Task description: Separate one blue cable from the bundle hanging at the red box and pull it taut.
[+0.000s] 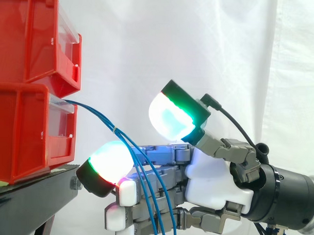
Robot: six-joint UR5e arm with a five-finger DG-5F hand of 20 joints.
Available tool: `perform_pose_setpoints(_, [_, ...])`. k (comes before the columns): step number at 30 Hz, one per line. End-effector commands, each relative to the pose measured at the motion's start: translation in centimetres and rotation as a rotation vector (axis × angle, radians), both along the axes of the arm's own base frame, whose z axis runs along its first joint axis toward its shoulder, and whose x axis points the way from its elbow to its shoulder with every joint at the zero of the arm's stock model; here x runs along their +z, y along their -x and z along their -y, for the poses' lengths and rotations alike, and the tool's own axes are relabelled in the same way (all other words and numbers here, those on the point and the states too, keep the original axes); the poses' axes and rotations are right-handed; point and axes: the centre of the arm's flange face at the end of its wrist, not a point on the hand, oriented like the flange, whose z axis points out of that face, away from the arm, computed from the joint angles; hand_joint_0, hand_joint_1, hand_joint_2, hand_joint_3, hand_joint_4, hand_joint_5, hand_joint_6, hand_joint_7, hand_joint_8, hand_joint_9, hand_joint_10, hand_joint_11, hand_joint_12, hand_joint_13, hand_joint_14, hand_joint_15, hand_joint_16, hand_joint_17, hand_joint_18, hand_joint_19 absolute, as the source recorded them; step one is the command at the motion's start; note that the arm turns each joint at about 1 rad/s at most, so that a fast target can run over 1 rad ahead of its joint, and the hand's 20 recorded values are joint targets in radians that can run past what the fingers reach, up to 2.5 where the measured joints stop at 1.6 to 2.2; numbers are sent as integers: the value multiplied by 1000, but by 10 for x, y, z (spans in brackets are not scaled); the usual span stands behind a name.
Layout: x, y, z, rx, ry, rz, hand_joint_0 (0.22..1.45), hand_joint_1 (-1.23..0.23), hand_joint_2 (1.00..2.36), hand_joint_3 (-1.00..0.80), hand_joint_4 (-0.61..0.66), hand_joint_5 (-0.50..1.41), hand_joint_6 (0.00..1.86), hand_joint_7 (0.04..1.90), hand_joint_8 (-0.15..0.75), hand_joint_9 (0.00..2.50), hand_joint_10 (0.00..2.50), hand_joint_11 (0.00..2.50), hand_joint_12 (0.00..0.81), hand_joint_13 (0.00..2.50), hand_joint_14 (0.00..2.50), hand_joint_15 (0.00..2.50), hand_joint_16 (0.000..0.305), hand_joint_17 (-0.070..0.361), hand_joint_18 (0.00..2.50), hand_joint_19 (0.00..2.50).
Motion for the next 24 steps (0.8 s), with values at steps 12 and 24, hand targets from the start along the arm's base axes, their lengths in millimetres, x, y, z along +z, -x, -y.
perform_pose_setpoints(12, [2,0,3,9,13,6,673,-540,1011,-302,211,-114,502,1161,284,888,12,446,316,801,11,319,30,67,673,361])
perform_pose_setpoints(24, [14,-1,7,-6,50,26,681,-608,1012,-283,188,-116,545,1244,292,897,12,470,316,823,11,320,29,66,695,350])
